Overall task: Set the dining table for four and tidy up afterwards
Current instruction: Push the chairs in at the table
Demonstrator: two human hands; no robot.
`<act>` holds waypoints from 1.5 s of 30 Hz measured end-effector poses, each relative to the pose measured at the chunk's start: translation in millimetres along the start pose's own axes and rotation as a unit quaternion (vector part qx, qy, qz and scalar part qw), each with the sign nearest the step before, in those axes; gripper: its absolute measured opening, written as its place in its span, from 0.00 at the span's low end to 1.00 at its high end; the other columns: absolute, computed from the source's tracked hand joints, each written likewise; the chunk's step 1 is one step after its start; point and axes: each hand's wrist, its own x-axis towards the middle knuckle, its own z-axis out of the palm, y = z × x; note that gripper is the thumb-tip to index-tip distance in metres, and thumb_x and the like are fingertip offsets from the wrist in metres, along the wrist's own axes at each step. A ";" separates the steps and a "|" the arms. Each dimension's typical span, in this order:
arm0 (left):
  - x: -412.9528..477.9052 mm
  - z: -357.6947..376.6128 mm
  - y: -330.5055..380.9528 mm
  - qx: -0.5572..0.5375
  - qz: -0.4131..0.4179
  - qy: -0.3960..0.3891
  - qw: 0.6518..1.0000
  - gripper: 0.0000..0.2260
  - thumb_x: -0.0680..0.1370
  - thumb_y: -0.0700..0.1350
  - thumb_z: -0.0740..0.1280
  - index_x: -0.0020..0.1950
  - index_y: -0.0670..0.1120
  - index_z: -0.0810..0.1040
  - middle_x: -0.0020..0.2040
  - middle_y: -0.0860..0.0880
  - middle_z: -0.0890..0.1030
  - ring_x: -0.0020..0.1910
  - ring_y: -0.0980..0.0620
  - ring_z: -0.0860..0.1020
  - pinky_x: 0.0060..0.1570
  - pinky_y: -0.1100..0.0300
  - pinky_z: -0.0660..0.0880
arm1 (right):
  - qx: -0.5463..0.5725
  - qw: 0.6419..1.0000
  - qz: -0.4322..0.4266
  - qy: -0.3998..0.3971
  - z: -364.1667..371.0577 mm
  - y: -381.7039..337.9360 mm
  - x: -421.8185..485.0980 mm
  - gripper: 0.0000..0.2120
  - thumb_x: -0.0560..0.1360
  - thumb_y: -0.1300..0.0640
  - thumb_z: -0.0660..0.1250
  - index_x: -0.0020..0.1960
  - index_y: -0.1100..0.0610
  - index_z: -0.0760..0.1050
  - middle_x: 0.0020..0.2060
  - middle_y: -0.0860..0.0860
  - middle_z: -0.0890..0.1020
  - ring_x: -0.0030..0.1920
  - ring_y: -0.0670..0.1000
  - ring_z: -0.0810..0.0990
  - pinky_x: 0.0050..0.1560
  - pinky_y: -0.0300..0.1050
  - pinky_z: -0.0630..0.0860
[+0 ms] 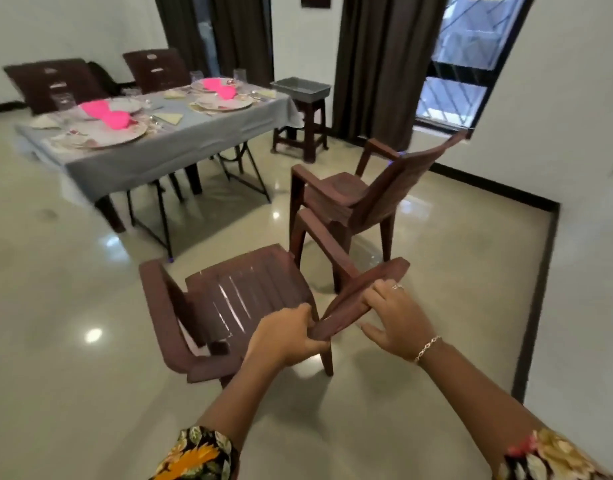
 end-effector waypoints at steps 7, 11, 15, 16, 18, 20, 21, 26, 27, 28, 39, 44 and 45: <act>-2.6 -0.4 3.0 0.012 -0.035 0.006 0.999 0.19 0.69 0.63 0.67 0.45 0.51 0.66 0.41 0.53 0.74 0.43 0.50 0.76 0.42 0.56 0.72 | -0.003 0.991 -0.116 -0.074 10.5 30.8 39.1 0.15 0.58 0.48 0.66 0.33 0.48 0.59 0.29 0.46 0.71 0.30 0.48 0.67 0.33 0.41 0.64; -6.7 1.1 5.2 0.031 -0.070 0.035 0.996 0.19 0.68 0.63 0.67 0.44 0.50 0.67 0.41 0.53 0.73 0.41 0.50 0.74 0.39 0.58 0.69 | 0.026 0.988 -0.128 -0.081 30.4 34.3 47.5 0.14 0.56 0.55 0.69 0.33 0.51 0.64 0.29 0.46 0.72 0.30 0.51 0.70 0.31 0.44 0.68; -10.4 -1.0 10.4 0.036 -0.112 0.013 0.993 0.19 0.69 0.64 0.66 0.45 0.50 0.68 0.43 0.52 0.75 0.42 0.51 0.74 0.41 0.59 0.70 | 0.039 0.988 -0.137 -0.057 37.6 37.3 44.5 0.10 0.55 0.55 0.69 0.35 0.50 0.71 0.31 0.46 0.74 0.31 0.51 0.74 0.31 0.43 0.70; -12.6 -0.6 12.4 0.035 -0.131 0.007 0.991 0.19 0.69 0.64 0.66 0.46 0.50 0.68 0.42 0.52 0.75 0.41 0.52 0.74 0.40 0.59 0.69 | 0.039 0.986 -0.152 -0.050 39.1 39.2 42.8 0.10 0.54 0.55 0.69 0.34 0.50 0.72 0.31 0.46 0.75 0.31 0.51 0.74 0.30 0.42 0.71; -15.9 1.1 18.0 0.049 -0.165 0.011 0.985 0.18 0.71 0.63 0.64 0.47 0.49 0.71 0.42 0.51 0.77 0.39 0.51 0.74 0.39 0.61 0.68 | 0.036 0.982 -0.182 -0.040 40.3 43.9 41.2 0.09 0.55 0.53 0.70 0.34 0.49 0.75 0.30 0.45 0.77 0.30 0.50 0.76 0.28 0.40 0.71; -19.0 2.6 23.8 0.074 -0.186 0.017 0.980 0.18 0.72 0.63 0.63 0.49 0.49 0.74 0.44 0.50 0.80 0.41 0.50 0.76 0.38 0.61 0.68 | 0.036 0.978 -0.204 -0.036 39.9 46.4 41.4 0.07 0.56 0.52 0.69 0.34 0.49 0.77 0.30 0.44 0.78 0.29 0.49 0.76 0.26 0.38 0.71; -19.8 3.2 26.6 0.082 -0.192 0.020 0.978 0.17 0.73 0.62 0.63 0.50 0.50 0.75 0.44 0.49 0.80 0.43 0.49 0.77 0.38 0.61 0.67 | 0.037 0.976 -0.213 -0.031 41.0 47.9 40.8 0.06 0.57 0.53 0.68 0.34 0.48 0.77 0.29 0.44 0.79 0.28 0.49 0.76 0.25 0.38 0.71; -18.3 0.6 36.8 0.090 -0.226 0.022 0.970 0.13 0.74 0.56 0.62 0.50 0.48 0.77 0.44 0.49 0.80 0.42 0.51 0.76 0.37 0.63 0.65 | 0.058 0.970 -0.234 -0.008 43.0 53.1 43.7 0.10 0.60 0.55 0.57 0.34 0.50 0.77 0.28 0.45 0.79 0.26 0.50 0.75 0.23 0.38 0.70; -17.1 0.2 38.0 0.095 -0.236 0.025 0.967 0.13 0.74 0.56 0.62 0.49 0.48 0.77 0.43 0.49 0.80 0.40 0.51 0.75 0.37 0.63 0.65 | 0.056 0.969 -0.241 -0.006 41.9 53.4 45.0 0.11 0.60 0.55 0.56 0.33 0.50 0.77 0.27 0.45 0.78 0.26 0.49 0.75 0.23 0.37 0.68; -16.0 0.2 38.9 0.100 -0.245 0.028 0.964 0.14 0.73 0.57 0.63 0.48 0.48 0.77 0.41 0.50 0.79 0.39 0.52 0.74 0.36 0.63 0.65 | 0.052 0.967 -0.248 -0.003 40.7 54.3 46.4 0.10 0.59 0.56 0.57 0.33 0.49 0.77 0.27 0.45 0.78 0.26 0.49 0.74 0.24 0.36 0.68; 16.4 3.9 47.1 0.114 -0.270 0.064 0.954 0.15 0.71 0.57 0.64 0.46 0.47 0.80 0.36 0.51 0.76 0.35 0.52 0.73 0.35 0.62 0.67 | 0.054 0.961 -0.271 -0.019 46.8 87.5 68.7 0.13 0.52 0.61 0.73 0.35 0.51 0.78 0.28 0.45 0.79 0.26 0.50 0.75 0.22 0.38 0.70; 42.5 -2.1 46.0 0.096 -0.263 0.075 0.957 0.14 0.71 0.57 0.64 0.42 0.47 0.78 0.35 0.51 0.77 0.36 0.51 0.75 0.35 0.61 0.70 | 0.058 0.961 -0.268 -0.046 53.7 108.7 94.2 0.13 0.53 0.59 0.72 0.36 0.50 0.77 0.29 0.45 0.79 0.28 0.51 0.76 0.22 0.39 0.71; 49.1 -3.4 45.2 0.092 -0.259 0.074 0.959 0.14 0.72 0.58 0.64 0.41 0.47 0.77 0.34 0.51 0.76 0.36 0.51 0.75 0.36 0.61 0.71 | 0.061 0.962 -0.262 -0.051 55.9 112.8 100.2 0.13 0.53 0.59 0.72 0.37 0.50 0.77 0.29 0.45 0.79 0.29 0.51 0.77 0.23 0.39 0.71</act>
